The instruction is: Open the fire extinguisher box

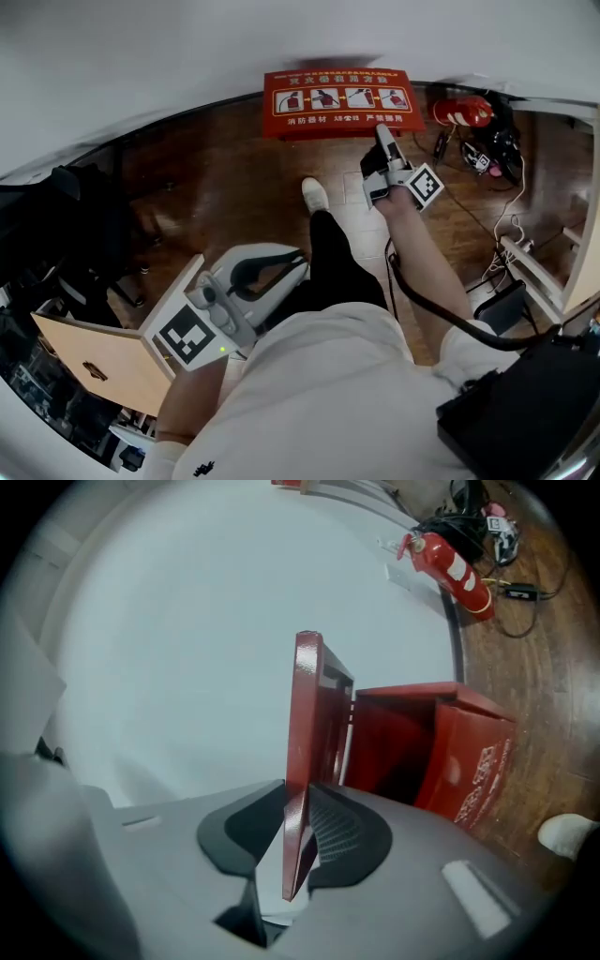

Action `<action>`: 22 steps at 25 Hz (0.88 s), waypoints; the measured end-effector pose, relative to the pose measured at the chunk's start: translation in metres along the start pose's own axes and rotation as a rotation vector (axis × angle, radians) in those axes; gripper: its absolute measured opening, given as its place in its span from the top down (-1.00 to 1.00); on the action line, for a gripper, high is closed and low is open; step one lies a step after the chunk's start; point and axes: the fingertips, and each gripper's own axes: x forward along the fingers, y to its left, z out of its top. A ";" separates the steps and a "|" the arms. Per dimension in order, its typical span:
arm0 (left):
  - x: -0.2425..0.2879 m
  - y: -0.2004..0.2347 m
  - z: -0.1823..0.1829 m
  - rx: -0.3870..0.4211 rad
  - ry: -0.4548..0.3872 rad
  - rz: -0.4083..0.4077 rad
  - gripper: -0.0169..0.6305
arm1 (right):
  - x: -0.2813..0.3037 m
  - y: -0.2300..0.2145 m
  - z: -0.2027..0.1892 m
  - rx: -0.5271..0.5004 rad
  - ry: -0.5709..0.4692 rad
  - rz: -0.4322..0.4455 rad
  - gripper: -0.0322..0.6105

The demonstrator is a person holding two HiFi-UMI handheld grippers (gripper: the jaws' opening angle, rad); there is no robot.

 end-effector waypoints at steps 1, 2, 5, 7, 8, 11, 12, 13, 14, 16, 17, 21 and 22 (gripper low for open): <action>0.001 0.000 0.002 0.002 -0.001 -0.002 0.89 | 0.005 0.009 0.003 -0.005 0.004 0.019 0.64; 0.003 0.000 0.004 0.004 -0.001 -0.003 0.90 | 0.010 0.018 0.006 -0.011 0.008 0.038 0.65; 0.007 0.004 0.010 0.013 -0.007 -0.002 0.90 | 0.027 0.040 0.014 -0.023 0.013 0.085 0.67; 0.009 0.006 0.015 0.016 -0.013 0.003 0.90 | 0.037 0.050 0.018 -0.026 0.013 0.102 0.68; 0.009 0.006 0.018 0.017 -0.016 0.005 0.90 | 0.041 0.054 0.021 -0.027 0.012 0.105 0.68; 0.010 0.006 0.021 0.021 -0.020 0.013 0.90 | 0.053 0.066 0.027 -0.041 0.009 0.123 0.71; 0.010 0.007 0.021 0.022 -0.020 0.017 0.90 | 0.058 0.070 0.030 -0.047 0.008 0.130 0.72; 0.009 0.007 0.021 0.021 -0.020 0.021 0.90 | 0.064 0.073 0.033 -0.051 0.006 0.135 0.73; 0.009 0.009 0.021 0.020 -0.021 0.028 0.90 | 0.070 0.077 0.037 -0.055 0.005 0.140 0.74; 0.008 0.013 0.022 0.019 -0.027 0.045 0.90 | 0.084 0.084 0.045 -0.062 0.003 0.153 0.76; 0.008 0.015 0.023 0.019 -0.031 0.056 0.90 | 0.092 0.087 0.049 -0.064 0.002 0.160 0.77; 0.005 0.021 0.025 0.014 -0.043 0.093 0.90 | 0.112 0.091 0.066 -0.067 -0.010 0.175 0.78; 0.003 0.022 0.025 0.012 -0.042 0.102 0.90 | 0.117 0.092 0.069 -0.068 -0.014 0.178 0.78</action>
